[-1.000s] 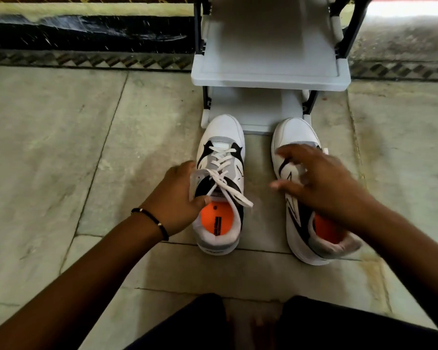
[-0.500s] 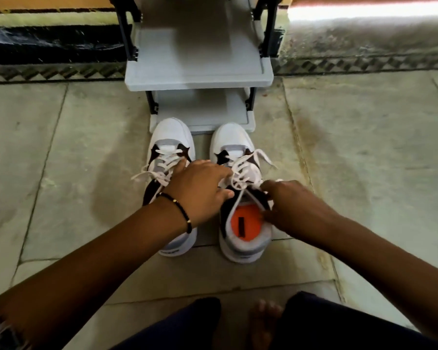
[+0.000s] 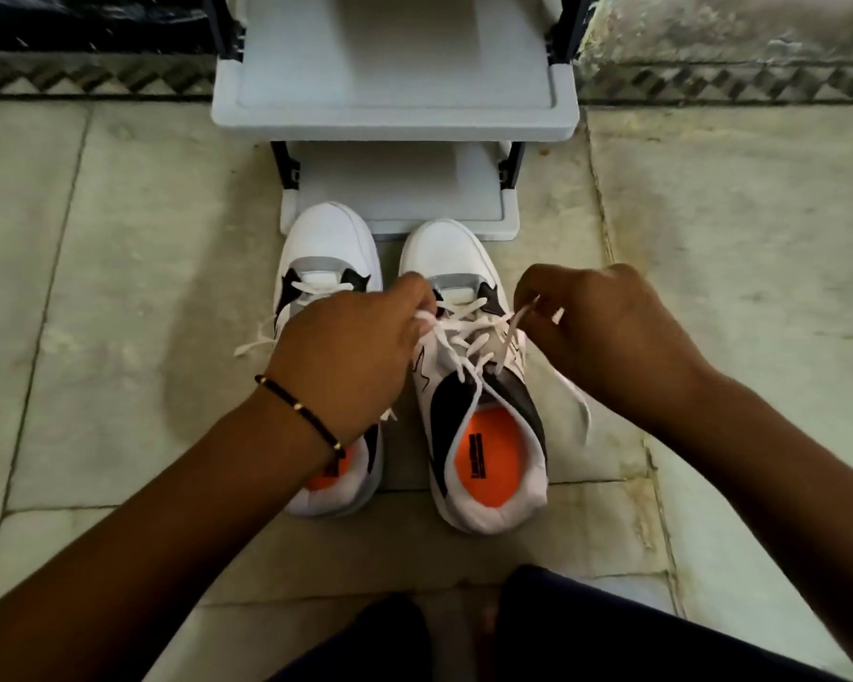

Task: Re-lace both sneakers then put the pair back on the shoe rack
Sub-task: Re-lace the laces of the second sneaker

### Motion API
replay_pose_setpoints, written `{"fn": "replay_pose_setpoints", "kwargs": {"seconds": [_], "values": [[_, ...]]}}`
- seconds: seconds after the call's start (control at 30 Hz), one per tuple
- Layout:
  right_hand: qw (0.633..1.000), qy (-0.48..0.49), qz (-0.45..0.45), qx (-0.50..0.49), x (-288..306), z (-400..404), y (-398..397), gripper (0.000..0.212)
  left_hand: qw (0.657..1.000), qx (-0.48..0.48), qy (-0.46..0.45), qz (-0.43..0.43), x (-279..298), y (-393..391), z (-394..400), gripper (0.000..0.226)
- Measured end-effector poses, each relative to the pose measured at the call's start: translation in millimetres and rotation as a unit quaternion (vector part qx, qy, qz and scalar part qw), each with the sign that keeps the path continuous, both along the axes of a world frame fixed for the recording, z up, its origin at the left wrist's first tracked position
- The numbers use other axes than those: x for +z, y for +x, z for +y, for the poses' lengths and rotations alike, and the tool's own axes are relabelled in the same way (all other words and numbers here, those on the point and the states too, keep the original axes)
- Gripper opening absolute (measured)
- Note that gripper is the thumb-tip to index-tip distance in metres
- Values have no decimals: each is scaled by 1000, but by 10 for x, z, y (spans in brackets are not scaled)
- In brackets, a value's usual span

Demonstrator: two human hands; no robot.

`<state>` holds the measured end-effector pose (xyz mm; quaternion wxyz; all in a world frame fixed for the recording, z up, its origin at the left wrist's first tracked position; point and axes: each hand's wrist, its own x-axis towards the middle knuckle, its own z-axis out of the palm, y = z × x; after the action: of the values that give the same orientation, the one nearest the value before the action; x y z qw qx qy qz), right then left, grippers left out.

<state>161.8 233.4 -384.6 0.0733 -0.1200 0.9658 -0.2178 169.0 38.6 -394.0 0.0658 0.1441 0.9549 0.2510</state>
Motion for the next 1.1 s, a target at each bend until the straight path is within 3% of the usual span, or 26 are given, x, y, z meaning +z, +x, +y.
{"fn": "replay_pose_setpoints", "kwargs": {"seconds": [0.1,0.17,0.23,0.3,0.4,0.53,0.73,0.9,1.03,1.1], "values": [[993,-79,-89,27,23,-31,78,24,996,32,78,-3,71,18,46,13],[988,-50,-121,87,1,-74,180,36,980,70,174,-69,95,28,112,17],[985,-24,-122,115,-72,-108,243,48,961,106,203,-157,52,32,141,24],[988,-39,-119,90,-100,-122,291,49,967,107,141,-184,-12,71,117,28],[988,-84,-110,69,-78,-99,244,32,973,67,95,-199,-17,59,31,23],[976,-169,-137,18,-101,-97,68,21,959,31,141,-244,-83,-116,47,23],[887,-368,-229,-159,-58,-110,-116,37,908,25,212,-360,-55,-127,172,6],[871,-417,-214,-147,-136,-112,26,41,942,19,185,-281,-163,-36,192,15],[917,-320,-163,-173,-215,-4,120,38,960,26,162,-227,-198,22,202,15],[929,-273,-164,-187,-227,32,157,28,960,44,178,-212,-216,27,178,16]]}}
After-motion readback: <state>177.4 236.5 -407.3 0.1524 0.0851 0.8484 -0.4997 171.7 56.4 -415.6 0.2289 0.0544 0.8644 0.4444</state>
